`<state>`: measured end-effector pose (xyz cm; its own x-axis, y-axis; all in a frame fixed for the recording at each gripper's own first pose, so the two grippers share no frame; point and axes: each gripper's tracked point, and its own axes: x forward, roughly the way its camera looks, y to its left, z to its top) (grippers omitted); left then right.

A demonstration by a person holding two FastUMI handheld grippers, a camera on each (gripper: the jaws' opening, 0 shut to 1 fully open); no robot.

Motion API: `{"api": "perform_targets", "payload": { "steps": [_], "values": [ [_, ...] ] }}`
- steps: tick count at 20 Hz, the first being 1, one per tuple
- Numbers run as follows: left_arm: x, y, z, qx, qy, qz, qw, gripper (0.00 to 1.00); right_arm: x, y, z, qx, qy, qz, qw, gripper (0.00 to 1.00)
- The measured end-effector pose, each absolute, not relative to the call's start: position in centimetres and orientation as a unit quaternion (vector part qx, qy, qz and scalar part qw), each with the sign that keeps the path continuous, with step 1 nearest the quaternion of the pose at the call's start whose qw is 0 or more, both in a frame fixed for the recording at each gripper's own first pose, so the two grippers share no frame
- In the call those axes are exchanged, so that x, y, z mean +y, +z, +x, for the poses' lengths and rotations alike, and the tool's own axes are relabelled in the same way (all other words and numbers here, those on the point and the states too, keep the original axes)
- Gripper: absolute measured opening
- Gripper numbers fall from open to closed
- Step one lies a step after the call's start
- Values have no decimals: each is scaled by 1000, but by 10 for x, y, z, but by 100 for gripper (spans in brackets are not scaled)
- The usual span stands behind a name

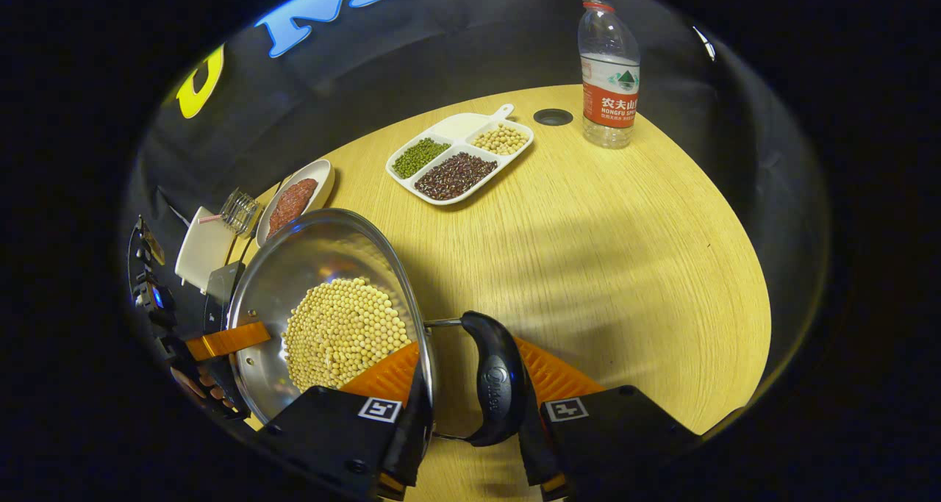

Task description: First push the handle of the pot to place it horizontally, then grasp the pot with both hands and set it on the induction cooktop.

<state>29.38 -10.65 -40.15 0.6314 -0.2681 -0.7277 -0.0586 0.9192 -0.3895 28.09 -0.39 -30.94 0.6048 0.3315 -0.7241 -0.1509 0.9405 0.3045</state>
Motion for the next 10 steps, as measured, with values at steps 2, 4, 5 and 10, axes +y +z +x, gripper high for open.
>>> {"api": "perform_targets", "payload": {
  "steps": [2, 4, 5, 10],
  "values": [
    [-107, -401, 293, 426, -59, -189, 883, 44, -4, -309, 282, 421, 135, 105, 891, 57],
    [-105, -399, 296, 421, -52, -181, 887, 51, -4, -310, 279, 422, 133, 100, 891, 54],
    [-106, -399, 294, 424, -52, -175, 887, 47, -4, -312, 279, 422, 134, 97, 891, 54],
    [-106, -387, 279, 423, -47, -169, 889, 47, -5, -306, 261, 428, 133, 96, 889, 57]
  ]
}}
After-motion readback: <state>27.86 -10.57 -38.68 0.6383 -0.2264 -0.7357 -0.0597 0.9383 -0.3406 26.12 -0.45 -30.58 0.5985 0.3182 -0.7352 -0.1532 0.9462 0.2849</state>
